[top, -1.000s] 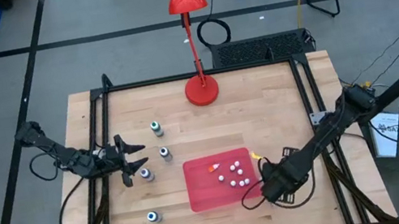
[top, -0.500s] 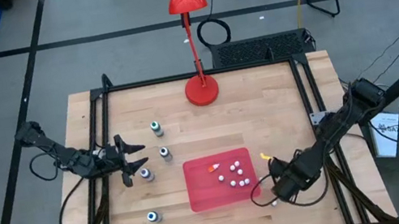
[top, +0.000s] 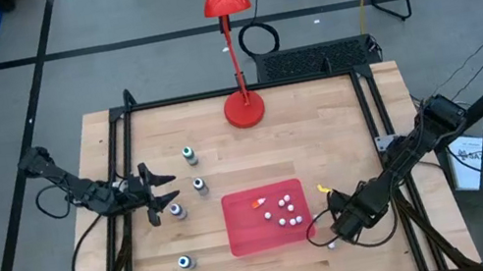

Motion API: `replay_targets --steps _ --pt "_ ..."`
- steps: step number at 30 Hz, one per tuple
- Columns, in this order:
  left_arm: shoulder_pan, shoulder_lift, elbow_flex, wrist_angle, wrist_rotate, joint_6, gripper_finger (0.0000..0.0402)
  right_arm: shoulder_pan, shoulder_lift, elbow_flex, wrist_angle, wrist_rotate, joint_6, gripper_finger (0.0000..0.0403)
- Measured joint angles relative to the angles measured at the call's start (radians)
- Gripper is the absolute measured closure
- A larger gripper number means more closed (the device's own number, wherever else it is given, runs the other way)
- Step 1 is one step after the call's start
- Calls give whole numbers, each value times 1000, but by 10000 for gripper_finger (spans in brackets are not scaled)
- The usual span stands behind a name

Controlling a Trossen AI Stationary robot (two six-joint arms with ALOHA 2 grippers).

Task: Pick & Place food coloring
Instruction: Put the small purple food coloring bottle into the pink container

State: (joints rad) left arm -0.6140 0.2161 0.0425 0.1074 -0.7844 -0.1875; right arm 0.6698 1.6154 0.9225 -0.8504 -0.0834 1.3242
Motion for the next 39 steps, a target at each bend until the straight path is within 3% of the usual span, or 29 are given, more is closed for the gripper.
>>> replay_targets --steps 11,15,20,31,39 --pt "0 0 0 0 0 0 174 0 0 -5 1 -4 -1 226" --pt "0 0 0 0 0 0 174 0 0 -5 4 -52 -11 265" --pt "0 0 0 0 0 0 174 0 0 -5 41 -50 -99 348" --pt "0 0 0 0 0 0 174 -2 -18 10 134 247 -296 352" --pt "0 0 0 0 0 0 174 -1 -76 182 28 423 -416 352"
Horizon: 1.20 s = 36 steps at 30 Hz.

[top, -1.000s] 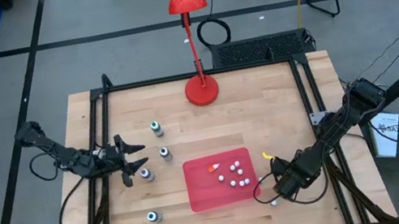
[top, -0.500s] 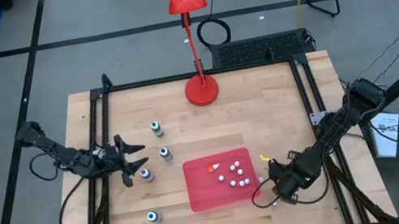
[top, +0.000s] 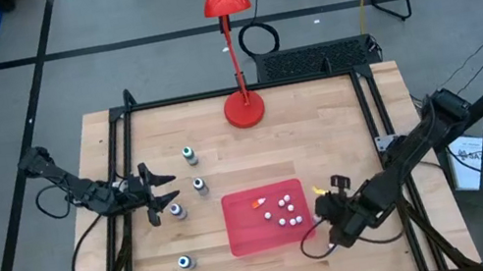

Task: Pick & Place food coloring
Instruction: Put the small purple food coloring bottle into the pink container

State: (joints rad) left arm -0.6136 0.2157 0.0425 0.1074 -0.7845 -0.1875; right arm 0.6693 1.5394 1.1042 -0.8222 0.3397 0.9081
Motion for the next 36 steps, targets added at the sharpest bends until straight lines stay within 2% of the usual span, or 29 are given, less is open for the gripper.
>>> replay_targets --steps 3,8,10,14,18,24,27,36 --pt "0 0 0 0 0 0 174 -16 1 106 -2 50 -125 352" --pt "0 0 0 0 0 0 174 -103 1 284 48 56 -307 352" --pt "0 0 0 0 0 0 174 -142 5 350 49 50 -374 352" --pt "0 0 0 0 0 0 174 -229 39 466 -3 -27 -488 352" --pt "0 0 0 -1 0 0 174 -300 126 609 -124 -68 -556 352" --pt "0 0 0 1 0 0 174 -349 337 836 -304 -142 -624 352" --pt "0 0 0 0 0 0 174 -349 433 871 -330 -190 -661 352" --pt "0 0 0 0 0 0 174 -301 643 867 -338 -319 -697 352"
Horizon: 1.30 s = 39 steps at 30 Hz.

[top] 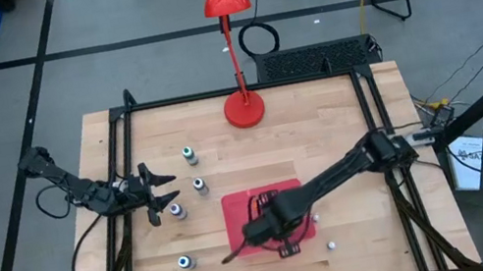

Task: Pick & Place food coloring
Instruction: Put the small purple food coloring bottle into the pink container

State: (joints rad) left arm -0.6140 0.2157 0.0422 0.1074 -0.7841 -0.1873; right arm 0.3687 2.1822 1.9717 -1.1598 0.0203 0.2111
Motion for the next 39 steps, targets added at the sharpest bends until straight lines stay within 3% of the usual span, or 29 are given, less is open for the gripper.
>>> replay_targets --steps 8,30,39 --pt "0 0 0 0 0 0 174 19 93 0 4 -28 -47 352" --pt "0 0 0 0 0 0 174 17 95 -76 105 -180 -125 351" --pt "0 0 0 0 0 0 174 17 94 -76 109 -179 -90 235"
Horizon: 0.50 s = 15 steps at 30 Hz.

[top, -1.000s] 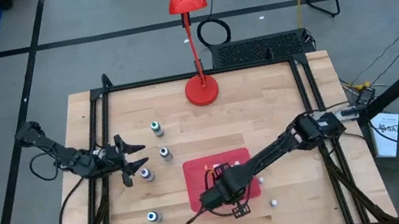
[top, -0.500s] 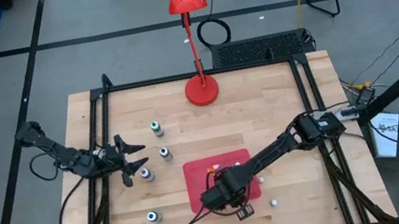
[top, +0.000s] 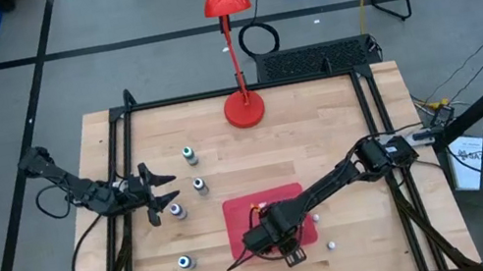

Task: Pick & Place food coloring
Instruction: Put the small purple food coloring bottle into the pink container, then put the small blue food coloring bottle into the pink container

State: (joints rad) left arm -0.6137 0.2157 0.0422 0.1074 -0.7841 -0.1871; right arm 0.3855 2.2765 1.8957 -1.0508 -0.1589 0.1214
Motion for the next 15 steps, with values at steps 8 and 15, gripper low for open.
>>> replay_targets --steps 8,15 --pt "0 0 0 0 0 0 174 0 -45 5 11 2 24 221" --pt "0 0 0 0 0 0 174 18 -156 6 15 8 132 232"
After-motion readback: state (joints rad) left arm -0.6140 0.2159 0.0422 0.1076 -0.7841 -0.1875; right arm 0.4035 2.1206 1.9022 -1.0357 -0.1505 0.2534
